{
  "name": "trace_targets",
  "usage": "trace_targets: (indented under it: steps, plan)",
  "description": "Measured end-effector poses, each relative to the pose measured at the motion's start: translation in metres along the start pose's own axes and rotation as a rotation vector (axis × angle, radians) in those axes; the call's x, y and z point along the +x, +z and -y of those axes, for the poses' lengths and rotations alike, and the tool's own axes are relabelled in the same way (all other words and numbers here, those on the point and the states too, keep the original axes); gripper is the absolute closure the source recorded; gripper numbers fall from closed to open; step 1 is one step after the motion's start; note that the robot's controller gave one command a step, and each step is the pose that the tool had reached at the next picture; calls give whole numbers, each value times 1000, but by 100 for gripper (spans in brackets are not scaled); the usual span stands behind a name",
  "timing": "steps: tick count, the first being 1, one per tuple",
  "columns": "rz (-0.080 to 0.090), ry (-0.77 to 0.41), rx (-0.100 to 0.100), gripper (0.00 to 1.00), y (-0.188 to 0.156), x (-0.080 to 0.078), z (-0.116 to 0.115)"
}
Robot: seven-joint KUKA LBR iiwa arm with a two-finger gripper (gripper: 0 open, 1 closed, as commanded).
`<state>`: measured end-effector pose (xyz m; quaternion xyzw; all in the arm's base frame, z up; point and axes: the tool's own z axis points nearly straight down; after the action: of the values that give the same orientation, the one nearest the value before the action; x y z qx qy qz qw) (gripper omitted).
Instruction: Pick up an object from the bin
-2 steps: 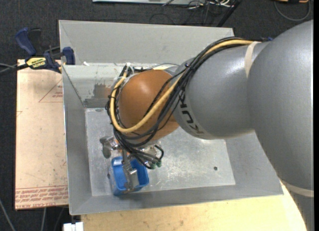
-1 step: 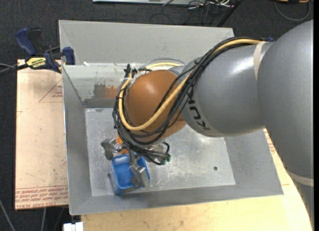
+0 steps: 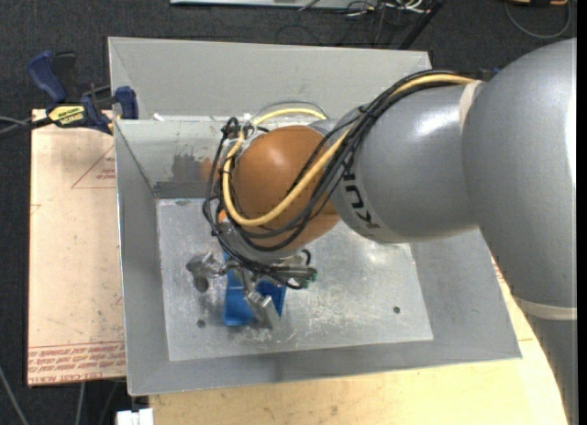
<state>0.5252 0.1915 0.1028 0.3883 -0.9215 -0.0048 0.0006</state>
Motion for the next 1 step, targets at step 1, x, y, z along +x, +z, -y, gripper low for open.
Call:
trace_targets:
  steps: [1]
  plan:
    - [8,-54,7,100,32,5,21]
